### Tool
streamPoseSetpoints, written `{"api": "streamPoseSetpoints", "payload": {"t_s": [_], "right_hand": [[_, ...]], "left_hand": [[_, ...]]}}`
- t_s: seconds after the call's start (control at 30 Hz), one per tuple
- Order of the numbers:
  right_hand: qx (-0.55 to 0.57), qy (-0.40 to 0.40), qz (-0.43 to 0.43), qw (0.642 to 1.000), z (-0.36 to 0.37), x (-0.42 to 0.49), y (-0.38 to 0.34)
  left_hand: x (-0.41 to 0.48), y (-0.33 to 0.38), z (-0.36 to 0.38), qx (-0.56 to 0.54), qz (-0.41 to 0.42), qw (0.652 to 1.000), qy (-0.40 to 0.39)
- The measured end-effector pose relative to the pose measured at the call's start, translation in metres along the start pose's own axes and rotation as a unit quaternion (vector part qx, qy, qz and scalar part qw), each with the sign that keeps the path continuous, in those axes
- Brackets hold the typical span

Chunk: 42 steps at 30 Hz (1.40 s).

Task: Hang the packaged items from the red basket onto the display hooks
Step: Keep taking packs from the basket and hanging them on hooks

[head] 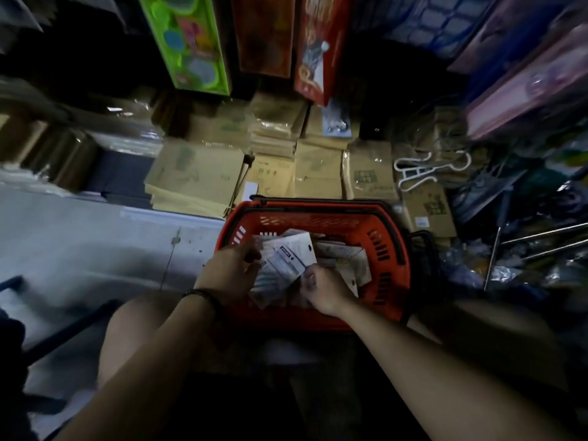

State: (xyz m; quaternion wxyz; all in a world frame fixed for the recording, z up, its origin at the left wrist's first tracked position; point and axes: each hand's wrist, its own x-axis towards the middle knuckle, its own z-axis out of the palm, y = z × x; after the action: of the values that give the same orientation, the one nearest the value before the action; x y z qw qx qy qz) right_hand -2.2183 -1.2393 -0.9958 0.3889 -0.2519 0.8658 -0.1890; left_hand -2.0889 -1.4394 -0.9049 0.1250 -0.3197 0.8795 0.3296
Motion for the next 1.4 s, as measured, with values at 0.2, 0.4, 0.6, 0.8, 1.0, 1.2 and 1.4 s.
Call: {"api": "streamPoseSetpoints", "payload": {"t_s": [0.2, 0.4, 0.6, 0.8, 1.0, 1.2, 1.4], "right_hand": [[-0.054, -0.052, 0.0, 0.997, 0.035, 0.058, 0.0], [-0.109, -0.049, -0.109, 0.987, 0.059, 0.118, -0.021], [-0.258, -0.101, -0.162, 0.947, 0.08, 0.137, -0.03], [-0.302, -0.023, -0.132, 0.944, 0.061, 0.113, -0.014], [-0.089, 0.035, -0.158, 0.983, 0.028, 0.08, 0.005], [0.062, 0.178, -0.276, 0.942, -0.024, 0.034, -0.009], [0.093, 0.219, -0.357, 0.903, -0.046, 0.007, -0.026]], "left_hand": [[0.021, -0.018, 0.017, 0.007, -0.05, 0.993, -0.108], [0.032, -0.024, 0.024, 0.025, -0.081, 0.983, -0.16], [0.033, -0.023, 0.03, 0.039, -0.087, 0.977, -0.192], [0.034, -0.03, 0.034, 0.044, -0.089, 0.97, -0.221], [0.038, -0.027, 0.029, 0.029, -0.108, 0.97, -0.213], [0.036, -0.004, 0.025, -0.315, -0.219, 0.917, -0.111], [0.021, 0.026, 0.027, -0.519, -0.199, 0.823, -0.116]]}}
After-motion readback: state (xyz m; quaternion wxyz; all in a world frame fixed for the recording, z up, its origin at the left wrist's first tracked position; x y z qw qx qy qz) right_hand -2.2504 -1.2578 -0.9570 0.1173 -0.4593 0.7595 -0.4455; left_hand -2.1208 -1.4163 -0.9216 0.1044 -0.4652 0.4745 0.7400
